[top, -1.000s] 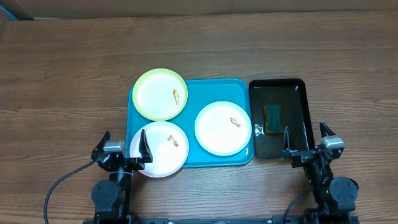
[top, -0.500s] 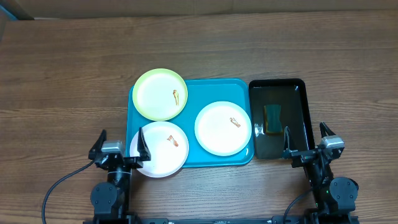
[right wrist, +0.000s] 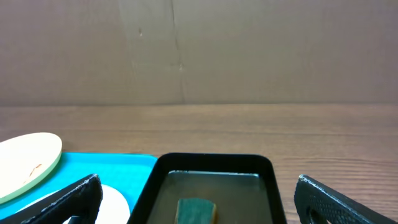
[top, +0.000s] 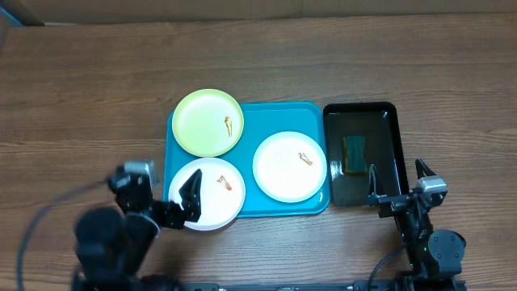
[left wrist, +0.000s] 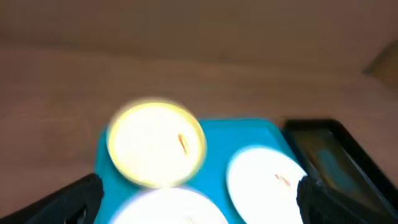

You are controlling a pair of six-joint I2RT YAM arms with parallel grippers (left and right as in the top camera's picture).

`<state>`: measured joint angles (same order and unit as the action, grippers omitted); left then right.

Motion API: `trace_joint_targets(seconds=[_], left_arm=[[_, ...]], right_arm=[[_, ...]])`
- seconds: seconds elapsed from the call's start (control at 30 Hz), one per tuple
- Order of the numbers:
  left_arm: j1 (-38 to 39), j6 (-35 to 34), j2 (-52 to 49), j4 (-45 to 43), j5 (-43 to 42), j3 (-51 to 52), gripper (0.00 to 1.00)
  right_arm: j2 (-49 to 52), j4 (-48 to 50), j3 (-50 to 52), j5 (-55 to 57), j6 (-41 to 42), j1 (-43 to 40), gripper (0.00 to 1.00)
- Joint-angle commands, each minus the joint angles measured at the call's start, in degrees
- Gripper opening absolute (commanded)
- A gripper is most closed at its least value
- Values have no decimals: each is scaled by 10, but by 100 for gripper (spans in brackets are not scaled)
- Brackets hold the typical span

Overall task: Clean dirty plates on tray and stack at the side
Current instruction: 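Reach the left gripper over the tray and grip the white plate's rim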

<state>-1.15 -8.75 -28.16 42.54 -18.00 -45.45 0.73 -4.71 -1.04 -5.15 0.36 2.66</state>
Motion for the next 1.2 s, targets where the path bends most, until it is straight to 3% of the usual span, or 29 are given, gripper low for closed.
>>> trace_joint_targets(seconds=[0.0,0.13,0.27,0.47,1.17], left_arm=[[1,4,-160,122,-85,-179,100],[1,4,-310,280,-116,-348,100],[1,-23,-395,357,-125,-402,100],[10,-24,-442,369,-123,-398,100],[80,-66,-440,350,-44,-398,100]], right_arm=[[-5,3,6,-1,-2,0,100],[-5,3,6,-1,-2,0,100],[-5,3,6,-1,-2,0,100],[-5,3,6,-1,-2,0,100],[2,3,6,-1,-2,2,100]])
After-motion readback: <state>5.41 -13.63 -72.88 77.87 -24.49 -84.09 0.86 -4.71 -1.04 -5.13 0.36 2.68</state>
